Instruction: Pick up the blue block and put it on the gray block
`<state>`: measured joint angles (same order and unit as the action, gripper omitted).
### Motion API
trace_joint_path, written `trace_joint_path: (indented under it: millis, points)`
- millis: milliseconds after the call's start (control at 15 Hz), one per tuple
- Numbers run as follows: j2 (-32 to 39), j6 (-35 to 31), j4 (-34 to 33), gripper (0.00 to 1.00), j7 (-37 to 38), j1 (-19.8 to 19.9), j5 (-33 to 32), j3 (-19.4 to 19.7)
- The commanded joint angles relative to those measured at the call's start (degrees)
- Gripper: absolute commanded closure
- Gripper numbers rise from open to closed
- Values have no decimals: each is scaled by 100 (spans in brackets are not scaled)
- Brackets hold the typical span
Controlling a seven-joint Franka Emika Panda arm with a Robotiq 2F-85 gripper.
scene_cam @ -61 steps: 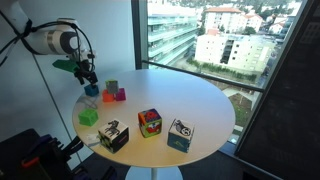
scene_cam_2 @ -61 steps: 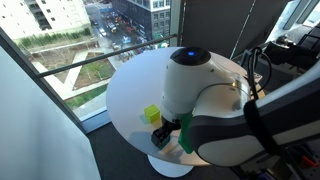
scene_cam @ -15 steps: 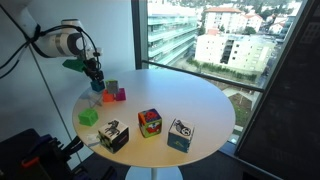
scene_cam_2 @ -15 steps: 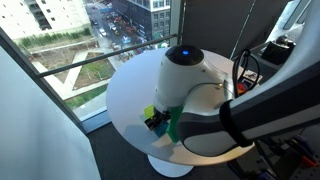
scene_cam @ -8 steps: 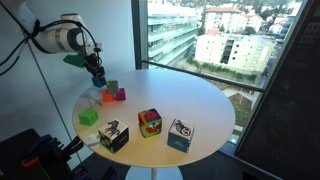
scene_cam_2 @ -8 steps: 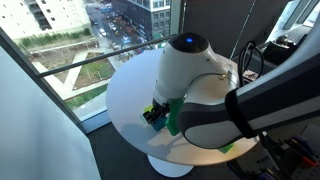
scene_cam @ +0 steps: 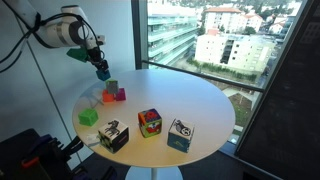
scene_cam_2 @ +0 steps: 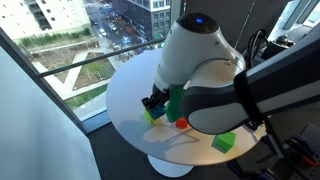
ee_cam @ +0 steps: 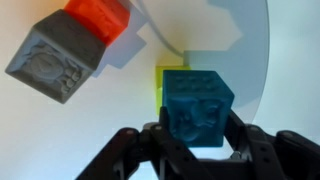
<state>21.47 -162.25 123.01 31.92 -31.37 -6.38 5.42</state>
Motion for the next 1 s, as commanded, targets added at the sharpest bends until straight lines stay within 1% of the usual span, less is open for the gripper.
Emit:
trace_joint_path:
  millis: [0, 200, 467, 933]
  points:
    - [-199, -56, 6, 70, 319, 62, -275, 83]
    - [-279, -22, -16, 70, 397, 133, -332, 124]
    - [-431, 163, -22, 70, 300, 342, -313, 62]
    - [-811, 960, -55, 70, 72, 839, -208, -273]
